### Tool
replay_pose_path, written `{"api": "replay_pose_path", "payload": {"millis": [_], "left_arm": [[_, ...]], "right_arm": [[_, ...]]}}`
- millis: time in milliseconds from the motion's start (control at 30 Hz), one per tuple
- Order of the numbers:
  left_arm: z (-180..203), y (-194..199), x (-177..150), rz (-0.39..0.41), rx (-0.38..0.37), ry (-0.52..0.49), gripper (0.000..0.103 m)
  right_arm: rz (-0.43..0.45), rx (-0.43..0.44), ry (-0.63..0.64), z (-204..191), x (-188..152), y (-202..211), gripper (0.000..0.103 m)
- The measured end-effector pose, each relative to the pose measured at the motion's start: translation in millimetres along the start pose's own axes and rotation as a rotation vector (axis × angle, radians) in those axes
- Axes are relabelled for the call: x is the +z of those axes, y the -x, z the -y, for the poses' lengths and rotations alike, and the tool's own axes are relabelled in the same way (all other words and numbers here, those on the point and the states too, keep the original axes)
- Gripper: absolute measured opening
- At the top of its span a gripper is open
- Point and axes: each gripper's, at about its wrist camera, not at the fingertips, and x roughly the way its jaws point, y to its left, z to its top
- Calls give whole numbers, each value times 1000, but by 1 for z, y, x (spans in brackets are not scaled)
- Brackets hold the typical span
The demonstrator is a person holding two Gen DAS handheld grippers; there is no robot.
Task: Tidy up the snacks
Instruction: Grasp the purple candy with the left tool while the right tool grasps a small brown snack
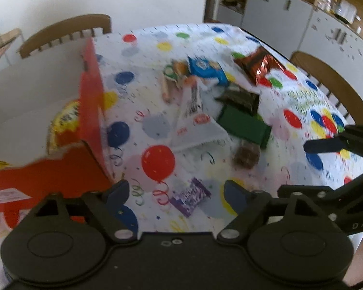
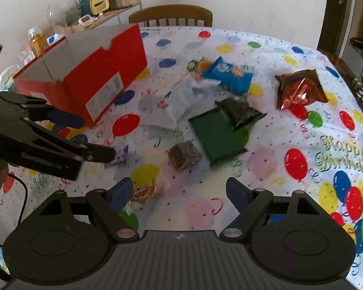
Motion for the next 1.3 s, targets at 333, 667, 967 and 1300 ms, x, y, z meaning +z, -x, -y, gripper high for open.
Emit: {"api": "replay_pose_path", "payload": {"millis": [333,667,967,1300], "left_arm": [[8,-25,-7,-53,-58,-60,57],[14,-38,-5,-56,-55,-140,52],[18,-34,-8,-49,-55,-154,31],[10,-30,-8,-50,-50,-77,19]], "right_arm": [[-36,18,19,-19,-6,-20,59],[-51,11,-5,-26,-5,-35,39],[-28,-21,13,-33,-6,-33,31],[0,-37,10,-32,-4,-19,24]]}}
